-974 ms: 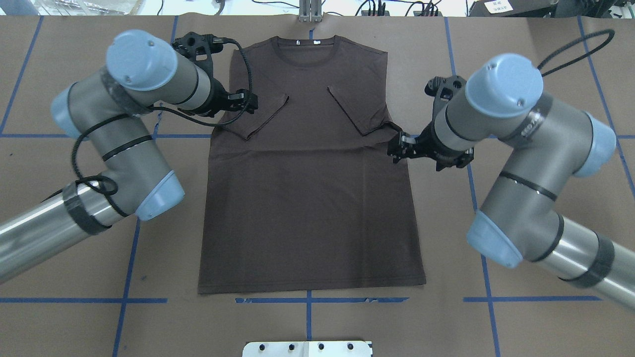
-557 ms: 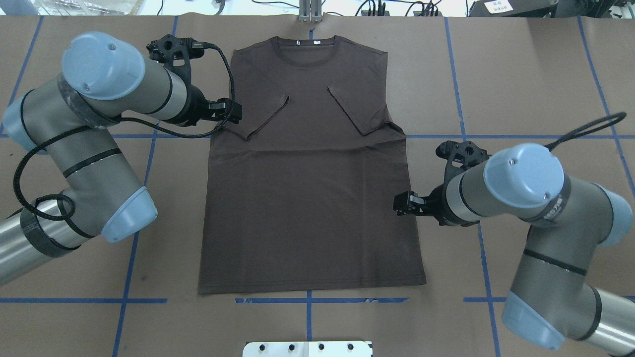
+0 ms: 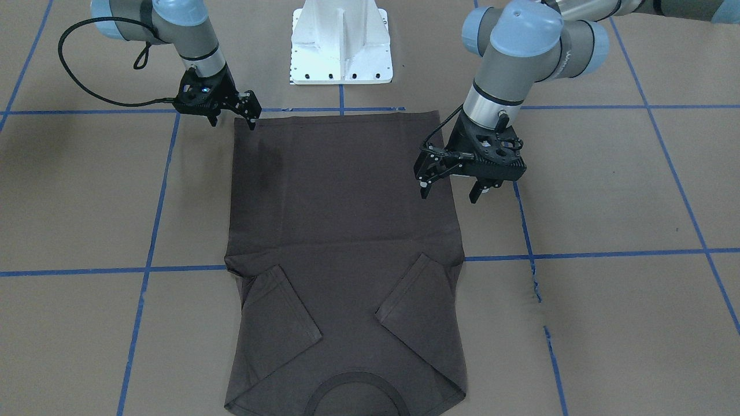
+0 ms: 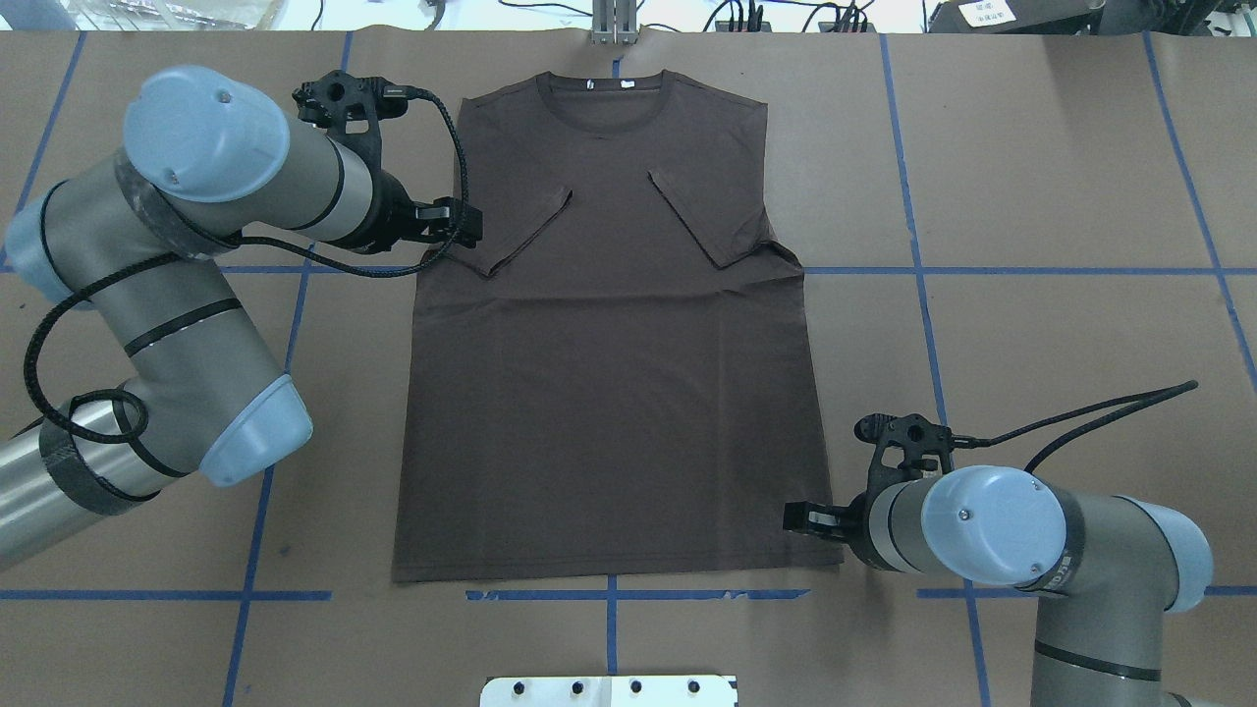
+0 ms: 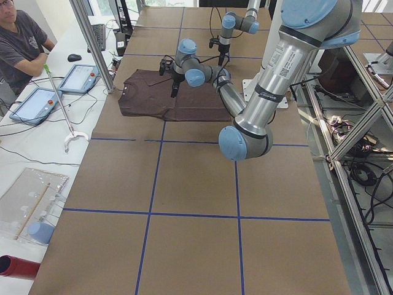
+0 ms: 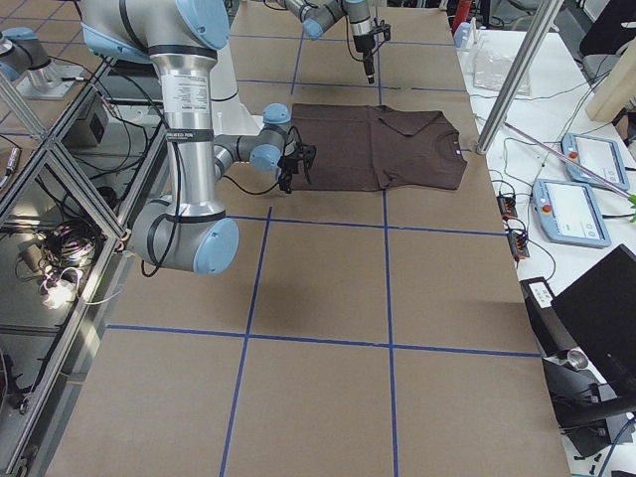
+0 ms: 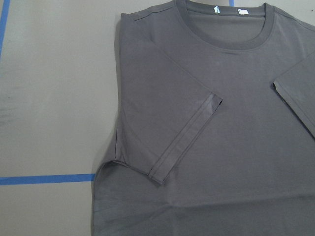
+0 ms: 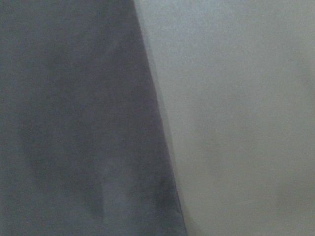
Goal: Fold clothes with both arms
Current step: 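Move the right gripper to the shirt hem corner nearest the robot, then move the left gripper to the other hem corner nearest the robot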
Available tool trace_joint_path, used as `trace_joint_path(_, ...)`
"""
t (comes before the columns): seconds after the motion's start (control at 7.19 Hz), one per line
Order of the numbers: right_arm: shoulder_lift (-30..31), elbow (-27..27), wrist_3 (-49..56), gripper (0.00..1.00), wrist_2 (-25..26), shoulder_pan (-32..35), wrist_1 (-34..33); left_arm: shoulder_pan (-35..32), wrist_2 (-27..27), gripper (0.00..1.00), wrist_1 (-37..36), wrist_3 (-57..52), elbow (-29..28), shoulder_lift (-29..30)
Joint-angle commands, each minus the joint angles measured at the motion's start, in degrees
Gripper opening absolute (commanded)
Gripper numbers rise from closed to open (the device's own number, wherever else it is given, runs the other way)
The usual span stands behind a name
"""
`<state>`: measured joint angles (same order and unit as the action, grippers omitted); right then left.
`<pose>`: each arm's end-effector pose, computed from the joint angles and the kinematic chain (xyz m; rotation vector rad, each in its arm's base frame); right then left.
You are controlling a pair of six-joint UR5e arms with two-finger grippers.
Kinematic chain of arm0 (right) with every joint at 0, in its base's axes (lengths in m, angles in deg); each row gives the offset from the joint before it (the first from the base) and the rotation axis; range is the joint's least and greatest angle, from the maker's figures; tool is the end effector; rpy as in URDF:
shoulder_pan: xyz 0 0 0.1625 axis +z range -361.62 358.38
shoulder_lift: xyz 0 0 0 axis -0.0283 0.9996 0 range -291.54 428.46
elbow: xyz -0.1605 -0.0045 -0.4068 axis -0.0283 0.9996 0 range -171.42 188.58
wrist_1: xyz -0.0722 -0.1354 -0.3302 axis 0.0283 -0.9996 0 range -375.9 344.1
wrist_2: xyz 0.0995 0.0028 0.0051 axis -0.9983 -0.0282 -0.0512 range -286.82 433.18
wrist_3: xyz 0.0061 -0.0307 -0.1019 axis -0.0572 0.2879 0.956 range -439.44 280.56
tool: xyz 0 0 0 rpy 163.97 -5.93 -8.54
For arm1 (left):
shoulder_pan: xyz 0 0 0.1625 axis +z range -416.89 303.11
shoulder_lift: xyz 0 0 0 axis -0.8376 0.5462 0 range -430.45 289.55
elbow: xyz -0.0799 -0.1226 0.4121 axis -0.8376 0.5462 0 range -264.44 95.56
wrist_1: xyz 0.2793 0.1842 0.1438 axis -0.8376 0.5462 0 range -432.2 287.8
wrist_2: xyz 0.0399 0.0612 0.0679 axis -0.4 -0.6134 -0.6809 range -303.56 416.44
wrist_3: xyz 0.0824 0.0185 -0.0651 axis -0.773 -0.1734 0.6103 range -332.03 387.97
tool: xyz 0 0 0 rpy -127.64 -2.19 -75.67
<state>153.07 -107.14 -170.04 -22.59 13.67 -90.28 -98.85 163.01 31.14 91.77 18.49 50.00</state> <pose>-0.4275 -0.2440 0.4230 0.0100 -0.8220 0.2206 0.3833 -0.4831 0.2795 0.3310 0.9621 -0.1079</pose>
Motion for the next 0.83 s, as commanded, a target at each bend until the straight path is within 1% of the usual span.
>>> trace_joint_path(0.0,-0.24,1.37,-0.45,1.00,-0.04,-1.05,0.02,0.03,-0.04,1.00,0.02,0.01,-0.09,0.05)
trace_joint_path(0.28,-0.50,1.81,-0.37,0.99,-0.65,-1.14,0.02,-0.06,-0.04,1.00,0.02,-0.08,-0.09,-0.12)
trace_joint_path(0.42,-0.59,1.55,-0.37,0.96,-1.09,-1.14,0.02,-0.06,-0.04,1.00,0.02,-0.08,-0.09,-0.21)
trace_joint_path(0.56,-0.59,1.46,-0.37,0.85,-1.09,-1.14,0.02,-0.06,-0.04,1.00,0.02,-0.08,-0.18,-0.13)
trace_joint_path(0.7,-0.59,1.38,-0.37,0.63,-1.44,-1.14,0.02,-0.06,-0.04,1.00,0.02,-0.08,-0.18,-0.21)
